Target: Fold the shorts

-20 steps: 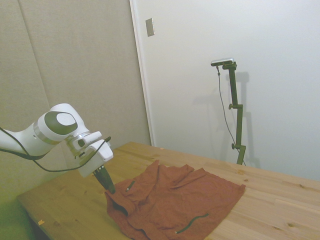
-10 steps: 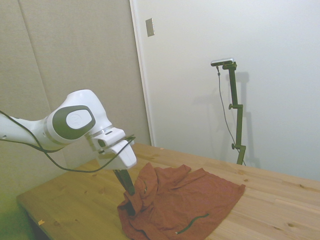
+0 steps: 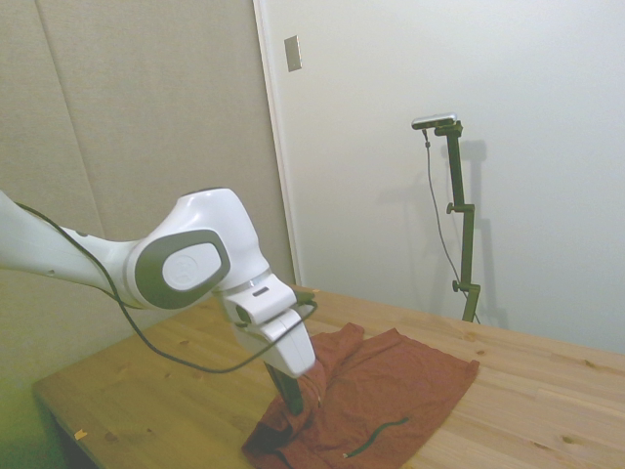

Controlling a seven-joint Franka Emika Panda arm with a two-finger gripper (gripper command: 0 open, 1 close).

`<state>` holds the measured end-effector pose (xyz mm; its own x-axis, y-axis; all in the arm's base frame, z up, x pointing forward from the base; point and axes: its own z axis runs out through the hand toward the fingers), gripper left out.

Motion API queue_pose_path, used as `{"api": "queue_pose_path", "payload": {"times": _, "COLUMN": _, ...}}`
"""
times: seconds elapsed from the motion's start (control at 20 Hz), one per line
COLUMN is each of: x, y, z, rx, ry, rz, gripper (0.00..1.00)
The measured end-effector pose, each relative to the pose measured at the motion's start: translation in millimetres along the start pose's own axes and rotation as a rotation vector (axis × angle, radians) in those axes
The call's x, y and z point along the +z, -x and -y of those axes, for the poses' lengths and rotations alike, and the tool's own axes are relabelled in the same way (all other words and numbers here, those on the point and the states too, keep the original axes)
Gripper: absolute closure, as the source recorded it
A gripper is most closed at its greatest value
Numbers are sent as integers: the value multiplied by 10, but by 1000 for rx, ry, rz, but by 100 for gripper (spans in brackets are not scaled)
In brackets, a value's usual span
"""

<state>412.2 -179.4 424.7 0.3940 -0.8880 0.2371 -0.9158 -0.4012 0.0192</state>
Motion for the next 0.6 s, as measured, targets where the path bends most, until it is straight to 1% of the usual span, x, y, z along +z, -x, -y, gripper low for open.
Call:
{"api": "queue_pose_path", "payload": {"times": 0.15, "x": 286, "y": -116, "z": -88, "rx": 33, "ry": 8, "rz": 54, "gripper": 100}}
{"api": "queue_pose_path", "payload": {"times": 0.35, "x": 585, "y": -236, "z": -211, "rx": 63, "ry": 35, "rz": 86, "gripper": 100}}
{"api": "queue_pose_path", "payload": {"times": 0.4, "x": 628, "y": -266, "z": -240, "rx": 70, "ry": 42, "rz": 91, "gripper": 0}}
{"api": "queue_pose_path", "payload": {"times": 0.6, "x": 682, "y": -338, "z": -279, "rx": 85, "ry": 50, "rz": 95, "gripper": 0}}
